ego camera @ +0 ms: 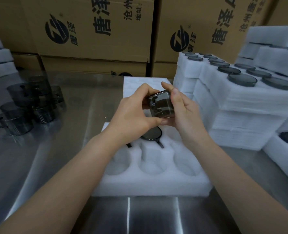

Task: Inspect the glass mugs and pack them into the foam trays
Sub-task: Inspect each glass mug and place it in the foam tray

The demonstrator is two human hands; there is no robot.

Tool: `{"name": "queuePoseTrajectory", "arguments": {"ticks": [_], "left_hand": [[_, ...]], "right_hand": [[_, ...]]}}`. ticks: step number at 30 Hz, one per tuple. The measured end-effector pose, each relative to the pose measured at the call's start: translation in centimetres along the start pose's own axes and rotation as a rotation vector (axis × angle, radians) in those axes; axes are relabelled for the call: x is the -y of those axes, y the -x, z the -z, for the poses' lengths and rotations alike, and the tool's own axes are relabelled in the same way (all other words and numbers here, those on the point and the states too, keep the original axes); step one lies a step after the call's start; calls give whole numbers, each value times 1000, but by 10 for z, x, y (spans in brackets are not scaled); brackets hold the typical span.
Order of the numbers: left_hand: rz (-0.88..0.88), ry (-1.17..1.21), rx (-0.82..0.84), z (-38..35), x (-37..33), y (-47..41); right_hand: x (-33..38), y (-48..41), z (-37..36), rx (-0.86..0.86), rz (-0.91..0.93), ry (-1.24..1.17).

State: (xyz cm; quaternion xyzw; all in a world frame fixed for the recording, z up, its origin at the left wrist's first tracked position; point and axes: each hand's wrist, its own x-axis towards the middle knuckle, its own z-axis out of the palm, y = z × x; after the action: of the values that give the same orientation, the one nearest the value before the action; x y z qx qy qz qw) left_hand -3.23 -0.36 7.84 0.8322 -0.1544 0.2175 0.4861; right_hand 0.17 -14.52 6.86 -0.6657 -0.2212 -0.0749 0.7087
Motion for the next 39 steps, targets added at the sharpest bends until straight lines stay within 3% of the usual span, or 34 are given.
{"name": "queuePoseTrajectory", "arguments": {"ticks": [10,14,18,27,39], "left_hand": [[-7,258,37,-1,8,1],[11,209,4,-1,12,-1],[26,42,-64,-2,11,-3],[-147,-26,-74,-3,-1,3],[-106,165,11,-1,1,5]], "right_hand": [[-6,-3,9,-40,-170,-272],[-5,-5,8,111,-279,-438],[-6,-4,8,265,-271,-385],[-4,2,7,107,-122,-217],[-5,0,11,-2,-150,-276]]}}
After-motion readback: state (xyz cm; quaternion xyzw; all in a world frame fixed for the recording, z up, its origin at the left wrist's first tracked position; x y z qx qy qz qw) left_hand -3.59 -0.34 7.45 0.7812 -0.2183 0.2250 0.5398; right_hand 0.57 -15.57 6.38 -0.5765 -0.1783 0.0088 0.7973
